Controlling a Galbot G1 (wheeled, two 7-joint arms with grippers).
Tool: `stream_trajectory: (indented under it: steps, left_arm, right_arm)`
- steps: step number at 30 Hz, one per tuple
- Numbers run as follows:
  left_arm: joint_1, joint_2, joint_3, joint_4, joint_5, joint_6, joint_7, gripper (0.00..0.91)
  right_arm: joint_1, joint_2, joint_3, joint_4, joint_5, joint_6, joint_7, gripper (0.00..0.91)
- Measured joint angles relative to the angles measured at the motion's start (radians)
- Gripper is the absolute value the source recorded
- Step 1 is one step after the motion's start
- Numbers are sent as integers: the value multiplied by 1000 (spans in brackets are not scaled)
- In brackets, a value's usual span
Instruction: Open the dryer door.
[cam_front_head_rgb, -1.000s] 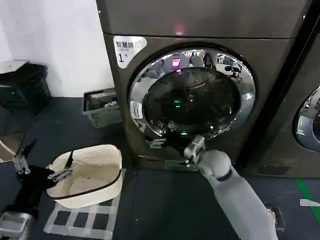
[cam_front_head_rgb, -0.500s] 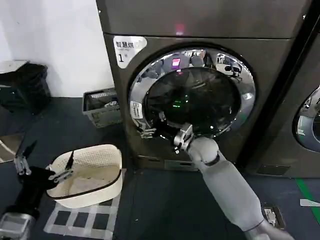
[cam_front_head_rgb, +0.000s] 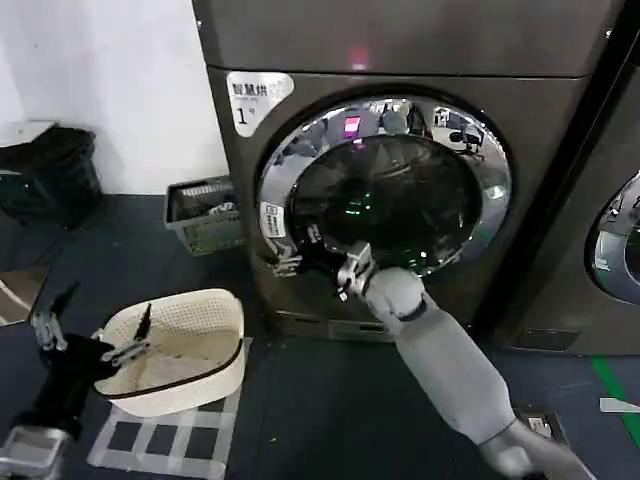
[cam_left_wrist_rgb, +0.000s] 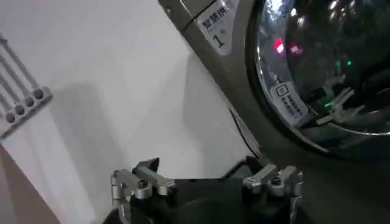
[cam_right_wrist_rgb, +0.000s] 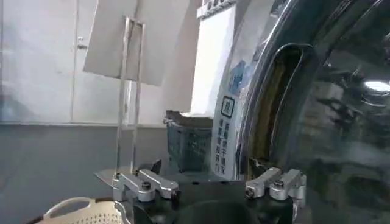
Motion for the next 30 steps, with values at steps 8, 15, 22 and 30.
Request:
stream_trajectory:
  steps: [8, 15, 22, 30]
  left_arm:
    - [-2, 0, 2, 0, 2, -2, 3, 907]
    - [-2, 3, 2, 0, 2, -19, 6, 907]
    - [-33, 23, -12, 0, -68, -64, 17, 907]
    - [-77, 63, -15, 63, -157, 1, 35, 907]
  right_arm:
    - [-30, -28, 15, 41, 25, 3, -88, 907]
    - [-56, -71, 11, 106, 45, 0, -162, 907]
    - [-81, -108, 29, 142, 71, 2, -241, 907]
    - [-102, -143, 62, 145, 92, 24, -358, 907]
